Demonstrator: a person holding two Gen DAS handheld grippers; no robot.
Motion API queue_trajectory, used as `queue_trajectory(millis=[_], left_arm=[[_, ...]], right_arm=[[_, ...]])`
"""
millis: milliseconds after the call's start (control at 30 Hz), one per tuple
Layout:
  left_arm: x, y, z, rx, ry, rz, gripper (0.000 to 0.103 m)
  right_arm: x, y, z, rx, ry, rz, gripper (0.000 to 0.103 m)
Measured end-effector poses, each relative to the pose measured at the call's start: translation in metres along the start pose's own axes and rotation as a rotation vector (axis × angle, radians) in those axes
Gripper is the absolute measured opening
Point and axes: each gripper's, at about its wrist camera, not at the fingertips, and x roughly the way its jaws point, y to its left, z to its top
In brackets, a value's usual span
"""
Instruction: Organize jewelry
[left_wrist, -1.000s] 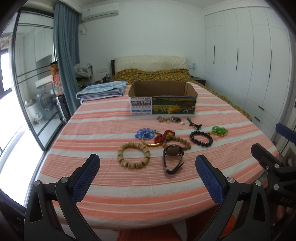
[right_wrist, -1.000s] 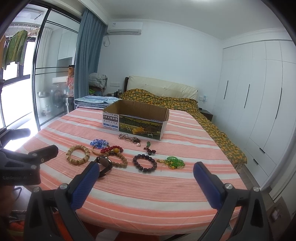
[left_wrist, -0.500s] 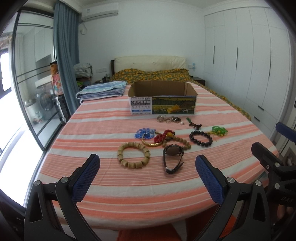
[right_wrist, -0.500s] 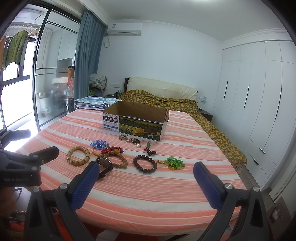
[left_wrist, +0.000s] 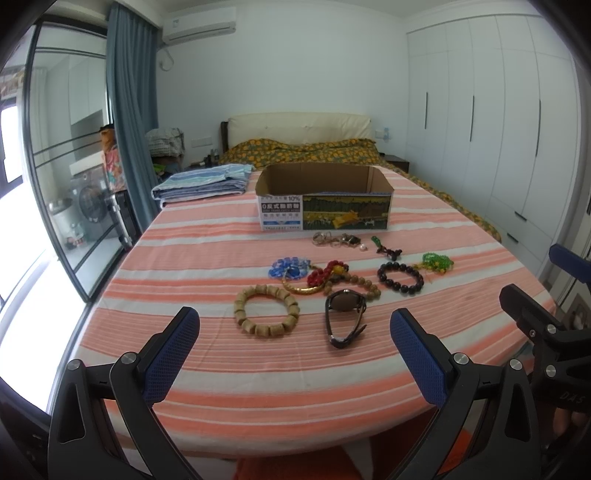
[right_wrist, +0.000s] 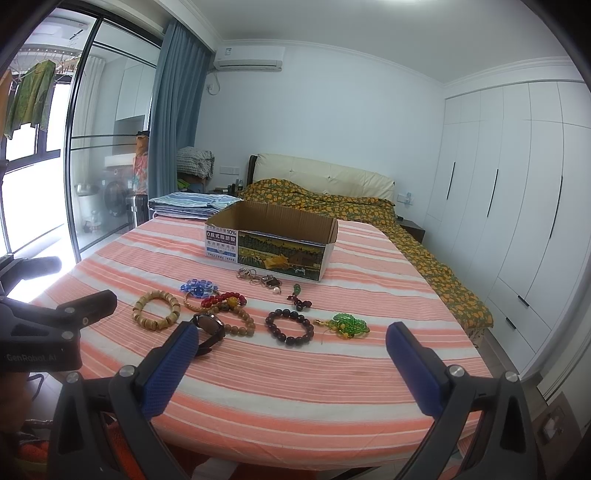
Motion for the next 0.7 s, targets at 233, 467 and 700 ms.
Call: queue_trajectory(millis=[233,467,700], left_arm=[[0.0,0.0002,-0.0003,0.0,-0.001,0.0,0.103],[0.0001,-0.0002,-0.0004,0.001,0.001,-0.003,0.103],[-0.001,-0.0003,0.0012,0.001,0.002,-0.008,0.103]], right_arm=[[0.0,0.0001,-0.0005,0.0,-0.002,-0.001,0.103],[0.0002,0.0001,-0.0001,0.0,-0.002,0.0,0.103],[0.0001,0.0003,0.0,0.0,0.0,0.001,0.103]])
